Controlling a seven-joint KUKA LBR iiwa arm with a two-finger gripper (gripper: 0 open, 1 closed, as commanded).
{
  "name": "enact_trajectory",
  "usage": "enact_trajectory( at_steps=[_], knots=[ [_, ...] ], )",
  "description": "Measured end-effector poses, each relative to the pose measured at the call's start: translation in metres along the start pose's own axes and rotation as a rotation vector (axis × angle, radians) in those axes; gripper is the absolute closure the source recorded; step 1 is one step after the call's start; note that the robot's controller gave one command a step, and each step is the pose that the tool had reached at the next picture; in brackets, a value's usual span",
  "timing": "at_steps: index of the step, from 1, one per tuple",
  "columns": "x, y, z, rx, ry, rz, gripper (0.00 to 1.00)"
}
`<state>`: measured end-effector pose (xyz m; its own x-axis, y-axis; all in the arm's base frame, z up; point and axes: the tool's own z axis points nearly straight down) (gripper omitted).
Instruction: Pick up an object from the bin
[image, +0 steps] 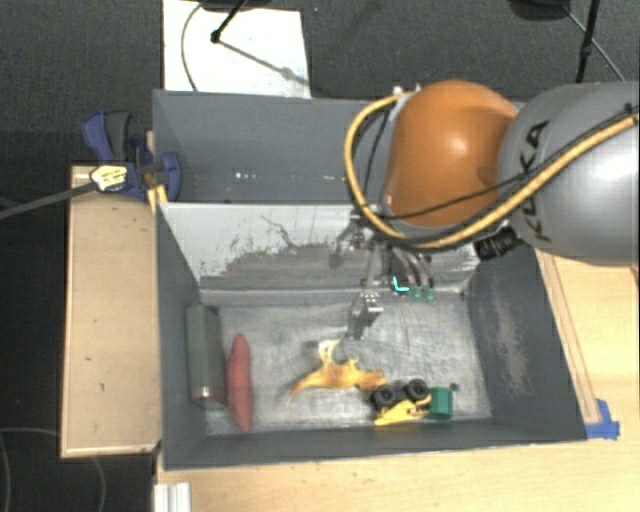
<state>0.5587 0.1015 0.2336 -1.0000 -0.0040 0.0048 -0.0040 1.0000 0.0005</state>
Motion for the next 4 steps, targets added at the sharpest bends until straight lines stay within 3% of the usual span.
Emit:
enact_trajectory(
  at_steps=[1,2,3,4],
  knots=[
    [-0.002,-0.001,-0.004,-0.001,-0.008,0.002,0.0],
    [0.011,-0.004,0.026,0.0,-0.013,-0.085,0.0],
    [0.014,0.005,0.092,0.0,-0.012,-0.228,0.0],
    [0.011,-0.076,0.157,-0.001,0.003,-0.295,1.0]
  ],
)
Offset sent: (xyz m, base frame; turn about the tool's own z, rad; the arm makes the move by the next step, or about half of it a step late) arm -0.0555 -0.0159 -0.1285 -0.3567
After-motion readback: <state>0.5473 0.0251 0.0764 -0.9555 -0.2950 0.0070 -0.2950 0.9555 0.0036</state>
